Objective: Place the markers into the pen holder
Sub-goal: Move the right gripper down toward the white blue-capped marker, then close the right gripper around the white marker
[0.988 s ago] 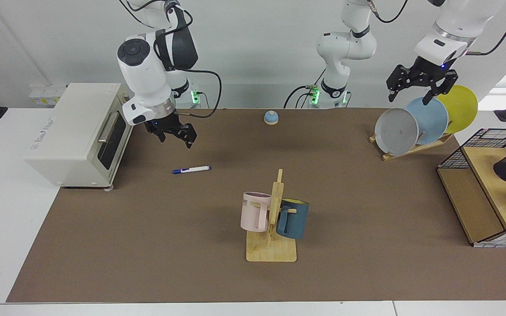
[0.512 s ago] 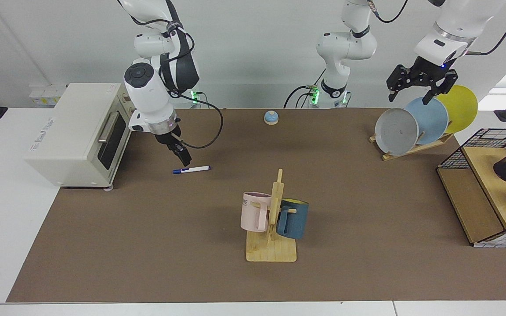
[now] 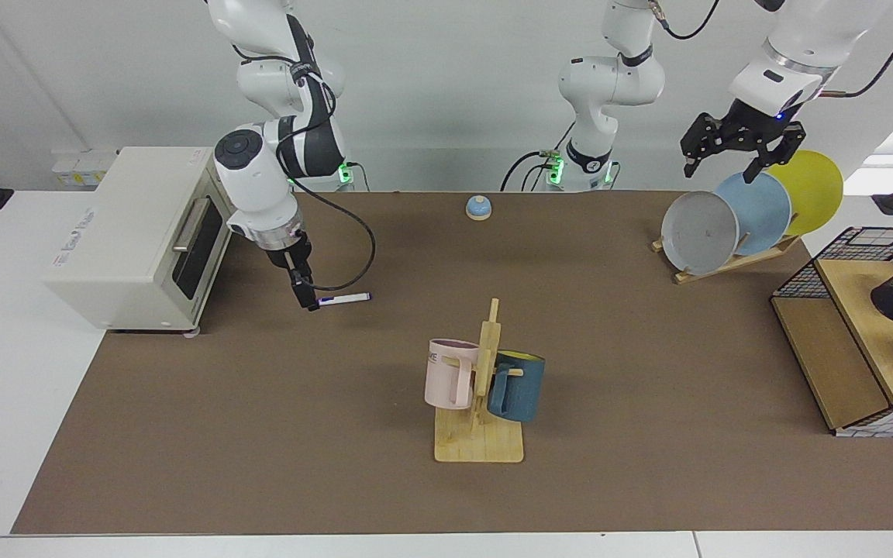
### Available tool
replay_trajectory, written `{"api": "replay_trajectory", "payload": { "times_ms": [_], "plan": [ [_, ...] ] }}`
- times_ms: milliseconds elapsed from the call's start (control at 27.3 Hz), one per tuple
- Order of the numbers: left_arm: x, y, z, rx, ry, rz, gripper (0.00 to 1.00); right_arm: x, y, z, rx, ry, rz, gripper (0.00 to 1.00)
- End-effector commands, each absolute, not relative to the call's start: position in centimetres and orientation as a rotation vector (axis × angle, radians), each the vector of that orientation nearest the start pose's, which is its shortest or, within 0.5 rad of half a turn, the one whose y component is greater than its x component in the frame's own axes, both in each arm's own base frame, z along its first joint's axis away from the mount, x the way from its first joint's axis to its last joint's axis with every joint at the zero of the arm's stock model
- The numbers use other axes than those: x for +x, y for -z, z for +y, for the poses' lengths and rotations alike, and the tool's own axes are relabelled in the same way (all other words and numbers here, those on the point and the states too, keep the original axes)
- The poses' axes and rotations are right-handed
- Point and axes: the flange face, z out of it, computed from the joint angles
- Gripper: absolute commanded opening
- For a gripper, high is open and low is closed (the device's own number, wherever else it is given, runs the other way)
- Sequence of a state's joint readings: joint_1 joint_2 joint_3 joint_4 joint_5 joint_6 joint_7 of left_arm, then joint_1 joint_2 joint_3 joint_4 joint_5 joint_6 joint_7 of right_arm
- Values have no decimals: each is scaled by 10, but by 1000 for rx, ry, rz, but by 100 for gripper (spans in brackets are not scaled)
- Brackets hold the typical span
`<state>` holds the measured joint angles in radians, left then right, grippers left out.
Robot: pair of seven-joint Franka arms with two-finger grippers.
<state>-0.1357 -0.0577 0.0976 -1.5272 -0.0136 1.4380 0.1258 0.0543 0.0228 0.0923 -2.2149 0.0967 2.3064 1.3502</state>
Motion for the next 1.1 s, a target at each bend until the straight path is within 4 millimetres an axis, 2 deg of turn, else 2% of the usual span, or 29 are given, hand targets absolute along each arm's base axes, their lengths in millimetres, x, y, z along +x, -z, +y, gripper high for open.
{"api": "replay_trajectory", "payload": {
  "times_ms": [0, 110, 366, 439, 732, 1061],
  "plan": [
    [510, -663, -15, -3156, -84, 256, 100, 519, -352, 81, -2361, 23, 1876, 100],
    [509, -664, -16, -3157, -86, 259, 100, 515, -341, 81, -2347, 30, 1889, 100],
    [503, -658, -14, -3160, -108, 255, 100, 515, -331, 83, -2353, 14, 1896, 100],
    [502, -658, -14, -3160, -108, 257, 100, 514, -326, 93, -2368, 14, 1873, 100],
    [503, -659, -14, -3160, -101, 255, 100, 507, -299, 99, -2362, 37, 1857, 100],
    [502, -659, -15, -3160, -106, 252, 100, 508, -288, 93, -2351, 32, 1875, 100]
  ]
}}
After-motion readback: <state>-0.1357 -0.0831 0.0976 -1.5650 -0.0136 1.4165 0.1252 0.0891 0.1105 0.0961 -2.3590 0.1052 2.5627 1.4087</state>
